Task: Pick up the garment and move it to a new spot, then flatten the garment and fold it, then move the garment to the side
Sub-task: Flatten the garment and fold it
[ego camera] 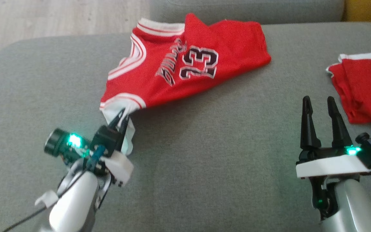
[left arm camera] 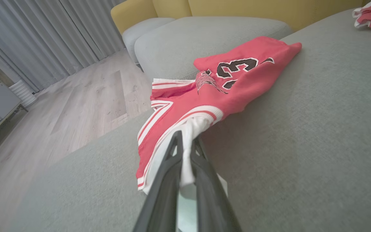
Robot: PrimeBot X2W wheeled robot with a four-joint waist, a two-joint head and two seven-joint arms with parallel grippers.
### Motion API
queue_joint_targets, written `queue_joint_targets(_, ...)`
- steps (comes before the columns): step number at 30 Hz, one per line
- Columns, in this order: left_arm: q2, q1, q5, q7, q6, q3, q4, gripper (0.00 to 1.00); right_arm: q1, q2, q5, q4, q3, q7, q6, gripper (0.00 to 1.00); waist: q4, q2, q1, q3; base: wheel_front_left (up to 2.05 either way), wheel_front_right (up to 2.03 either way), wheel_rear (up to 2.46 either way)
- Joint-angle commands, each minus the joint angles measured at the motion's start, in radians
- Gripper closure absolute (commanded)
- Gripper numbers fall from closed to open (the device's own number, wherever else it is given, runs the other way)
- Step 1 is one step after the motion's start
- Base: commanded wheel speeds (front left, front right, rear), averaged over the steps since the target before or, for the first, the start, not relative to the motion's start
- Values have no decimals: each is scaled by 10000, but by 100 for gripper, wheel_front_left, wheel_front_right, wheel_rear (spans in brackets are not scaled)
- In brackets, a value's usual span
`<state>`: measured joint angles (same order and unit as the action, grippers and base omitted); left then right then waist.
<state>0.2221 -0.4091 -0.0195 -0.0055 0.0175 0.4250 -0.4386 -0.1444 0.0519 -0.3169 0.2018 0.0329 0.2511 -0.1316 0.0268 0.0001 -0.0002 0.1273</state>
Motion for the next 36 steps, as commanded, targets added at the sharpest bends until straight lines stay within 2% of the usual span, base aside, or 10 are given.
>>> queue_joint_targets(1,430,94,-55,266,-112,-275,865,100,-78,-16,-79,-252,253,107,9,0,267,-1,2,-302,0,0,0)
queue_joint_targets(9,864,1448,-85,1299,-177,-51,2531,100,76,-16,-116,-103,318,107,9,0,430,-1,2,-685,0,0,0)
queue_joint_targets(17,1152,2363,-280,2212,-144,123,3624,100,62,-16,-209,-18,443,107,9,0,270,-1,2,-850,0,0,0)
queue_joint_targets(18,1136,2427,-341,2275,-150,126,3695,55,56,-16,-224,-13,458,107,9,0,228,-1,2,-849,0,0,0)
queue_joint_targets(19,1121,2474,-389,2336,-168,123,3750,0,51,-16,-237,-9,473,107,9,0,180,-1,2,-847,0,0,0)
queue_joint_targets(23,1027,2343,-377,2099,-482,-40,4052,0,33,-16,-273,-12,488,107,9,0,-40,-1,2,-789,0,0,0)
queue_joint_targets(25,857,2126,-296,1467,-899,-251,4171,0,12,-16,-293,-60,494,107,9,0,-212,-1,2,-685,0,0,0)
queue_joint_targets(30,151,1749,-733,-43,-1446,-685,4193,0,-14,-16,-247,-171,463,107,9,0,-466,-1,2,-460,0,0,0)
queue_joint_targets(33,-178,1516,-908,-694,-1458,-656,4027,0,-48,-16,-212,-227,449,107,9,0,-631,-1,2,-250,0,0,0)
queue_joint_targets(36,-347,1204,-954,-901,-1186,-369,3706,0,-130,-16,-156,-279,509,107,9,0,-854,-1,2,27,0,0,0)
